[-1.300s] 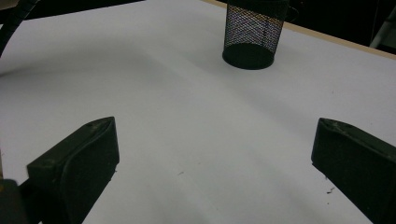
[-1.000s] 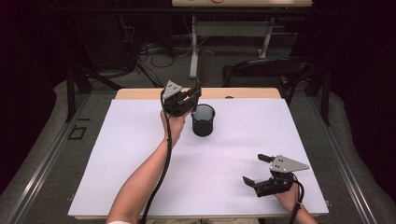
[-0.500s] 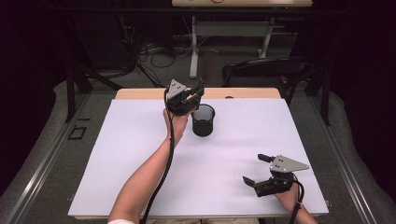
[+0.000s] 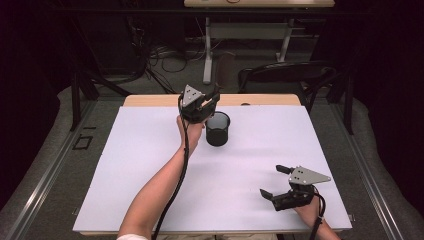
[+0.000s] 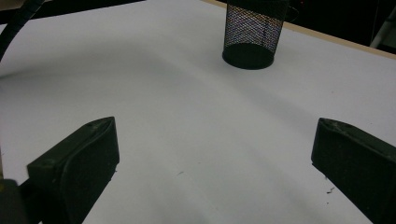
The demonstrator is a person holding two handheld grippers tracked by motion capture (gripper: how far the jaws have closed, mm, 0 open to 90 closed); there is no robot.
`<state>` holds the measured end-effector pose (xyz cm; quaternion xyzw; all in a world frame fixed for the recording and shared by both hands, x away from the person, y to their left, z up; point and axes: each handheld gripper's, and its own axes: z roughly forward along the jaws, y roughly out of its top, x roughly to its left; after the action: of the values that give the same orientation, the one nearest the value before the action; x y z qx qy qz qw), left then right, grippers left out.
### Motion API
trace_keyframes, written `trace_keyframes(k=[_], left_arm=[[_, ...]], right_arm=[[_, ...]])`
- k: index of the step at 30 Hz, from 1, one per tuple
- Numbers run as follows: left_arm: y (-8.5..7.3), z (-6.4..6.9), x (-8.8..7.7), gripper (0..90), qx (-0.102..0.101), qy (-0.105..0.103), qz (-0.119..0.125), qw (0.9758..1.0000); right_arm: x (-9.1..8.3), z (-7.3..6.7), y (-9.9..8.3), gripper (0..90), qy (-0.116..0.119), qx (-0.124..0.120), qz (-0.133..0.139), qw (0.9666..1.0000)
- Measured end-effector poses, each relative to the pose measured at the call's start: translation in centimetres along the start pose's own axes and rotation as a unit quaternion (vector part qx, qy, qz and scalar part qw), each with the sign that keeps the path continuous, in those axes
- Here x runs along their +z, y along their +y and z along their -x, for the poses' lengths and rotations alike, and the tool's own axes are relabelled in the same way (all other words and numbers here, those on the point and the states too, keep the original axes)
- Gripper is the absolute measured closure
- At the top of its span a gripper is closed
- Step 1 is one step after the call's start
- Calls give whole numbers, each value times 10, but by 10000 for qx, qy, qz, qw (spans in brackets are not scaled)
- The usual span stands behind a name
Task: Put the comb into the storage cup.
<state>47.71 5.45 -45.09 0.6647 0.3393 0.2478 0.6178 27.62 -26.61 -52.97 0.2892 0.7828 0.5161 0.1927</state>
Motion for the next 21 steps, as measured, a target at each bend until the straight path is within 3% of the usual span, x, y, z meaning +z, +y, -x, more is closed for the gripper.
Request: trace_keyframes(k=[11, 21], left_arm=[[-3, 2, 4, 726, -38, -58, 136, 9999], [-10, 3, 9, 726, -73, -61, 77, 9999]], right_arm=[[0, 0, 0, 6, 8, 18, -8, 10000], [0, 0, 0, 6, 16, 14, 0, 10000]])
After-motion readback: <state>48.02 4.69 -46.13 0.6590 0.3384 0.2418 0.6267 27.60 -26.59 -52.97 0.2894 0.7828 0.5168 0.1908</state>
